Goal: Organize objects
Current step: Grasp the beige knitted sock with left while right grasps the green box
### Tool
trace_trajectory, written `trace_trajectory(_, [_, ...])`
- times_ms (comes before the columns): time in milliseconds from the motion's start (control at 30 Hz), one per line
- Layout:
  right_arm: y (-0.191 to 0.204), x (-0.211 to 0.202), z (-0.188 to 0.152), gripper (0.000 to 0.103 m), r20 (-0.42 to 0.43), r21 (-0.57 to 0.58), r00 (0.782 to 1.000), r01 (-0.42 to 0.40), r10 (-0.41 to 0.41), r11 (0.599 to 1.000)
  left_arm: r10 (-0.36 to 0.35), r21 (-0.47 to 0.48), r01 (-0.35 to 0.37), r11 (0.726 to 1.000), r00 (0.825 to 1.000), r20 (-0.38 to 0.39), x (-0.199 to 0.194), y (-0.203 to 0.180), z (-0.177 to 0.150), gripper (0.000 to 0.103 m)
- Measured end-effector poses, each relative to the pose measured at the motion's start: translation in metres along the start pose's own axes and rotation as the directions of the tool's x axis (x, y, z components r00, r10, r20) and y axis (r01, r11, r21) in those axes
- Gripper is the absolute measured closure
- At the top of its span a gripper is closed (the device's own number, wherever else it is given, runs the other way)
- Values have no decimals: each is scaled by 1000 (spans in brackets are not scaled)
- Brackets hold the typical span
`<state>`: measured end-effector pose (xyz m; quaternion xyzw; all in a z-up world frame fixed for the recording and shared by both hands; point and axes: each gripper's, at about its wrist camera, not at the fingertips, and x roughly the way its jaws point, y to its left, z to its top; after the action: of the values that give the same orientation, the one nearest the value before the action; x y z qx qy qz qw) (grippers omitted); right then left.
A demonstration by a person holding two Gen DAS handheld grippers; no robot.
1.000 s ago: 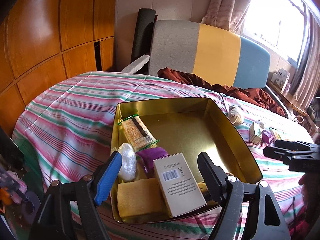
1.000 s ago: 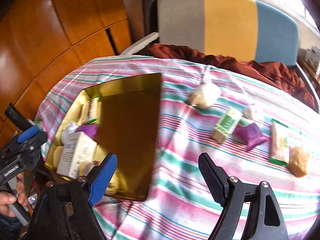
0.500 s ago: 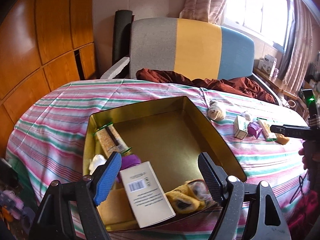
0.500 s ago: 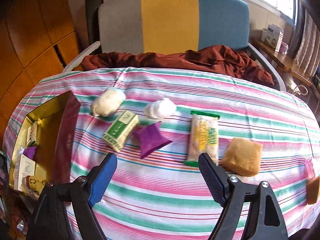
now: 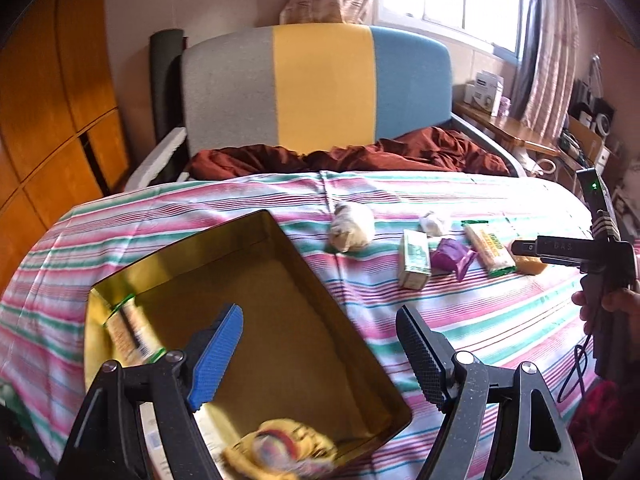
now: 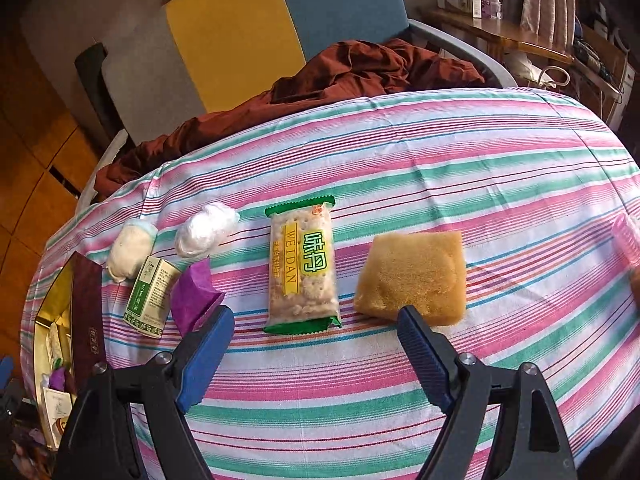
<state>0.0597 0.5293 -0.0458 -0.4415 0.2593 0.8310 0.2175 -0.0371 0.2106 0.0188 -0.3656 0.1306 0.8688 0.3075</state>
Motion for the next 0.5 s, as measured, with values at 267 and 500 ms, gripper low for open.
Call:
trace_trajectory(267, [5, -6, 0, 18, 7, -19, 1000, -17, 17, 1000, -15, 70, 20, 997, 997, -73, 53, -23, 53, 25])
trace_trajectory(500, [10, -10, 1, 18, 14, -30, 998, -56, 57, 998, -6, 61, 18, 998, 982, -190, 128, -29, 91, 33])
